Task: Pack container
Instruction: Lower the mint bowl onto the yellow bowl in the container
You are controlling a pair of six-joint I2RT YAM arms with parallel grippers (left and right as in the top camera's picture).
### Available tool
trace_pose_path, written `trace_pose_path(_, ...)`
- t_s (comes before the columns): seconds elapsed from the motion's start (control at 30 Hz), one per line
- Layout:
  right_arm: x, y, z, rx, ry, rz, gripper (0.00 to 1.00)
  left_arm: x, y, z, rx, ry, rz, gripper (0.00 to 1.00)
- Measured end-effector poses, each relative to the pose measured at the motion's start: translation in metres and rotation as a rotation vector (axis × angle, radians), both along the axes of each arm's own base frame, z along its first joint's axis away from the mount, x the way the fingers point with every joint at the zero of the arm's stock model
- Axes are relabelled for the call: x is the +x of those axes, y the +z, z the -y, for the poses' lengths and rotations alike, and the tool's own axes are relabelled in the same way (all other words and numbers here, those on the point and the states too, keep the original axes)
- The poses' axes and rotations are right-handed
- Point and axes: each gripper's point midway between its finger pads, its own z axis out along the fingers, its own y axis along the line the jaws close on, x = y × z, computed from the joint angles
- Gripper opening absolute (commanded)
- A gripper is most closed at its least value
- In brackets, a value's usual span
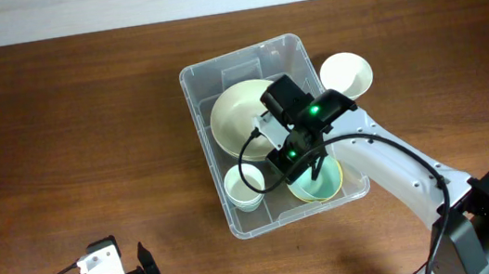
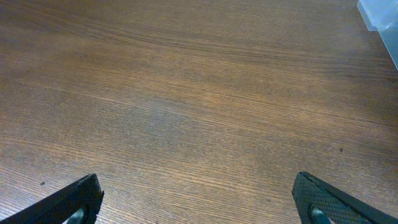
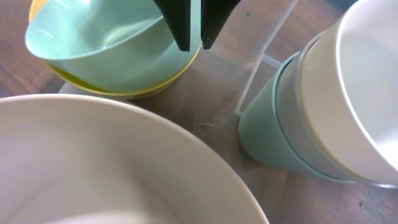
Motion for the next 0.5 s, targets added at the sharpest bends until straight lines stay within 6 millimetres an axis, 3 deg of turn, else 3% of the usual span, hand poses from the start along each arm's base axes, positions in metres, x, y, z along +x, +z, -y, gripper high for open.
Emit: trace_pose_path(0.5,0.0050,0.0051,0.0014,0.006,-0.011,0.010,0.04,0.0000,0.0000,0.0000,0.000,0.000,0.000,1.00)
